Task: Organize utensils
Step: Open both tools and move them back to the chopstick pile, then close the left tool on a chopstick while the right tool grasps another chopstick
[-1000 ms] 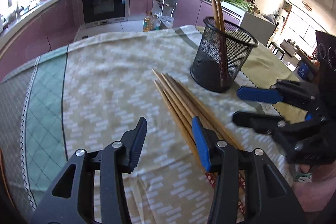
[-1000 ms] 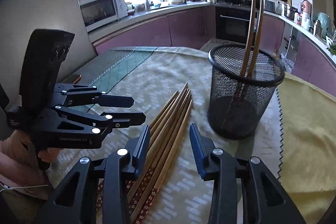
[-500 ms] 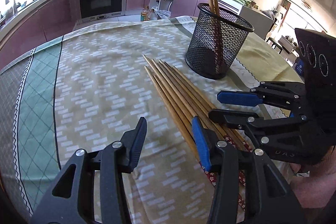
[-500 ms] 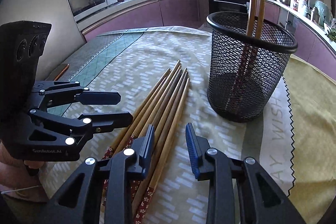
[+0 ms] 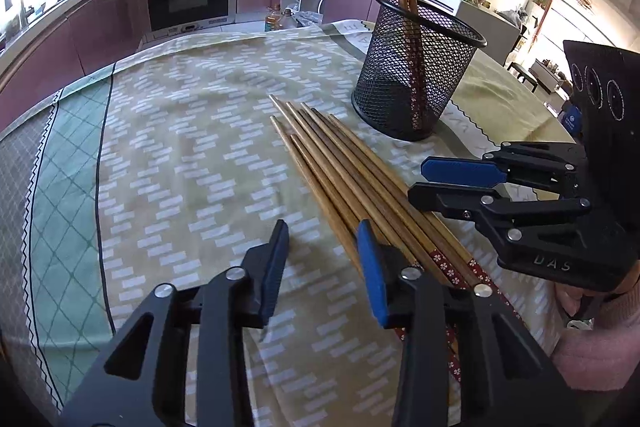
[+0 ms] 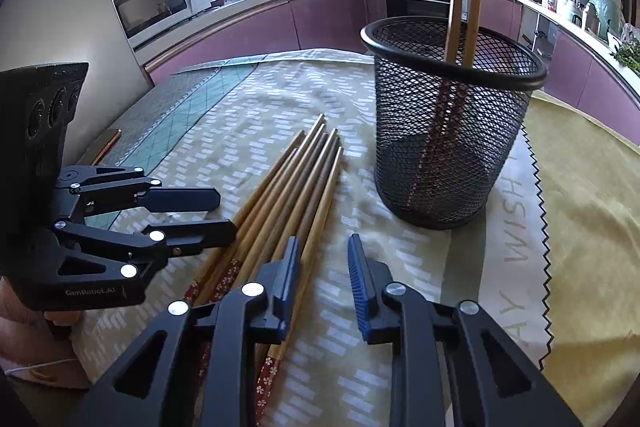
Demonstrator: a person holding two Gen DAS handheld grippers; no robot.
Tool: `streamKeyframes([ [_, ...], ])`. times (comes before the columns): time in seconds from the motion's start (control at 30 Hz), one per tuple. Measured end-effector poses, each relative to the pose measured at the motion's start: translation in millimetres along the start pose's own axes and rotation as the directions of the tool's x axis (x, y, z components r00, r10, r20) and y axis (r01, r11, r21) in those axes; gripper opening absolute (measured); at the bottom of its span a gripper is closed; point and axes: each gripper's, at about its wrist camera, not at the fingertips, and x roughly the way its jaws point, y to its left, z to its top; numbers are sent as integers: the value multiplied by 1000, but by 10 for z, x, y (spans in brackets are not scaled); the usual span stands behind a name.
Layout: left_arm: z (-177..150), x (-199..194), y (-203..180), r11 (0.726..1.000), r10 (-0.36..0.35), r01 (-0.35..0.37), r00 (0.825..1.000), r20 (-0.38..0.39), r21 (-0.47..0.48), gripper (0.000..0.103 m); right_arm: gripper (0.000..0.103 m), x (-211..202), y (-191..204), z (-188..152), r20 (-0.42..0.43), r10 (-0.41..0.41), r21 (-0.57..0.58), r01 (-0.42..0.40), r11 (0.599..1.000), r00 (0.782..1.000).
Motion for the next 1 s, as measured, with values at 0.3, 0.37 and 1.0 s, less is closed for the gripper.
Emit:
streamKeyframes([
  [0.3, 49, 57, 19, 1000, 25, -25, 999, -30, 19, 25, 20, 80, 16, 37, -17, -23, -11, 23, 1000, 1000],
  [0.37, 76, 82, 34, 999, 32, -31, 999, -29, 19, 25, 20, 109, 32, 64, -19, -35, -19, 34, 999, 999],
  [1.0, 109, 55, 132, 996, 46, -46, 999, 5, -73, 8, 5, 20, -58, 95, 20, 11, 48, -11, 999, 1000],
])
